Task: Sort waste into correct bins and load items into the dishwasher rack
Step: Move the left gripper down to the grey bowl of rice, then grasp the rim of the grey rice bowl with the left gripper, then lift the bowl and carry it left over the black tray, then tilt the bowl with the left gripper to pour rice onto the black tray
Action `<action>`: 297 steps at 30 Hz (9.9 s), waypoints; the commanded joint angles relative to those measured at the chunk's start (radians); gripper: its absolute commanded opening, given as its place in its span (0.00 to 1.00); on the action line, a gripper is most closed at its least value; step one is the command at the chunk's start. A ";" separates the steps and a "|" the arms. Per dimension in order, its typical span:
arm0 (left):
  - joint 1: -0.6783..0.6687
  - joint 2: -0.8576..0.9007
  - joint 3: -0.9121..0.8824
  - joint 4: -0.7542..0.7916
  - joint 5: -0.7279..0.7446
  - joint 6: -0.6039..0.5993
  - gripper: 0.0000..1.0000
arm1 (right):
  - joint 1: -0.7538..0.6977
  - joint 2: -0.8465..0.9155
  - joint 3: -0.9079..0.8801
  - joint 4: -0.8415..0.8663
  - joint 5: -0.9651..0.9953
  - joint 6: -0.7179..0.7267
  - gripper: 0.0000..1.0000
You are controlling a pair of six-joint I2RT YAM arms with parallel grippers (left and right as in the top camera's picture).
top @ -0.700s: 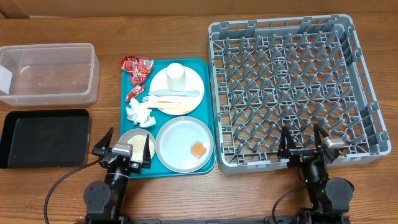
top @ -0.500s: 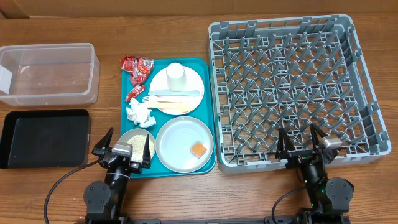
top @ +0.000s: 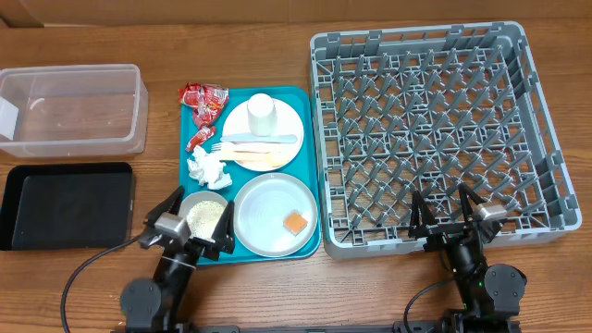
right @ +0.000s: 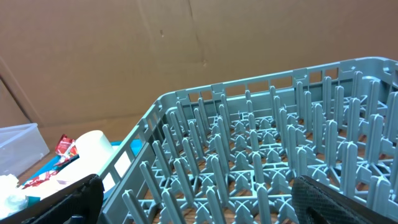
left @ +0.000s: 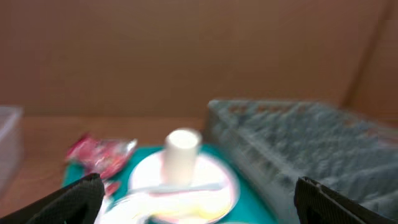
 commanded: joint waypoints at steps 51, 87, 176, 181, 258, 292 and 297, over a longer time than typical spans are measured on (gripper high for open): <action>0.031 1.252 0.924 -1.149 -0.420 0.047 1.00 | 0.006 -0.011 -0.010 0.009 -0.004 -0.004 1.00; 0.086 1.505 0.813 -0.949 -0.318 0.026 0.99 | 0.006 -0.011 -0.010 0.009 -0.005 -0.004 1.00; 0.497 1.485 1.279 -1.234 -0.574 0.310 0.04 | 0.006 -0.011 -0.010 0.009 -0.004 -0.004 1.00; 0.550 1.485 1.279 -1.161 -0.632 0.366 0.04 | 0.006 -0.011 -0.010 0.009 -0.004 -0.004 1.00; 0.427 1.817 1.271 -0.487 -1.541 1.367 0.04 | 0.006 -0.011 -0.010 0.009 -0.004 -0.004 1.00; 0.410 1.817 1.270 -0.526 -1.487 1.411 0.04 | 0.006 -0.011 -0.010 0.009 -0.004 -0.004 1.00; 0.406 1.817 1.270 -0.524 -1.485 1.380 0.04 | 0.006 -0.011 -0.010 0.009 -0.005 -0.004 1.00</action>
